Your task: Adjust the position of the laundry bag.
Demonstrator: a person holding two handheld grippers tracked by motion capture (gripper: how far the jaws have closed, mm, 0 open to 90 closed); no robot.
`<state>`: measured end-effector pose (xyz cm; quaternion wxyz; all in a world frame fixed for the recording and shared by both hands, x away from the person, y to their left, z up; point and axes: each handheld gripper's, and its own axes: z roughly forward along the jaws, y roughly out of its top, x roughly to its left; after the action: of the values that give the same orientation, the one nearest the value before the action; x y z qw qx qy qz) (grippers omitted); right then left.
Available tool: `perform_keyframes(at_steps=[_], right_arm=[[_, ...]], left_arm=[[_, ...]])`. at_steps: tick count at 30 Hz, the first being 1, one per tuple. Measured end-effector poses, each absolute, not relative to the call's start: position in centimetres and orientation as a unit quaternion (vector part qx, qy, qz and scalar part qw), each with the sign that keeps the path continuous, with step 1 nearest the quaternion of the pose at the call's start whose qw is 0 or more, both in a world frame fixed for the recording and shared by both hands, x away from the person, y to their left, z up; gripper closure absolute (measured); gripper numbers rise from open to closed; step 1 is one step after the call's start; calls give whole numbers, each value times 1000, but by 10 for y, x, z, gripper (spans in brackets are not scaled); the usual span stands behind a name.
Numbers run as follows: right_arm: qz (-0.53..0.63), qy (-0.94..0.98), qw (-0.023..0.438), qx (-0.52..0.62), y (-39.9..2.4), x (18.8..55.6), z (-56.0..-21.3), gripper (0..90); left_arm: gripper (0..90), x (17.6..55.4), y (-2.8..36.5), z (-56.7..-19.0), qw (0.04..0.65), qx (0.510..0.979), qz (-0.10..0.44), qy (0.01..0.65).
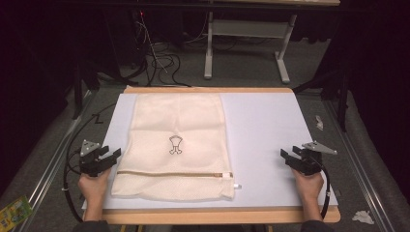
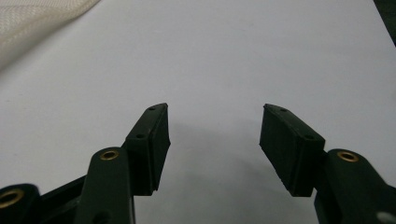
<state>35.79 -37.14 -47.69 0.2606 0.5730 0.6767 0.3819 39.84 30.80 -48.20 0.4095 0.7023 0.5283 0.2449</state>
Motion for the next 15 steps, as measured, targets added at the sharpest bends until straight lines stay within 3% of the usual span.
perform_keyframes(at_steps=[15], right_arm=[[373,675,265,579,-370,359,-477,438]], left_arm=[[431,398,306,-482,401,702,250,533]])
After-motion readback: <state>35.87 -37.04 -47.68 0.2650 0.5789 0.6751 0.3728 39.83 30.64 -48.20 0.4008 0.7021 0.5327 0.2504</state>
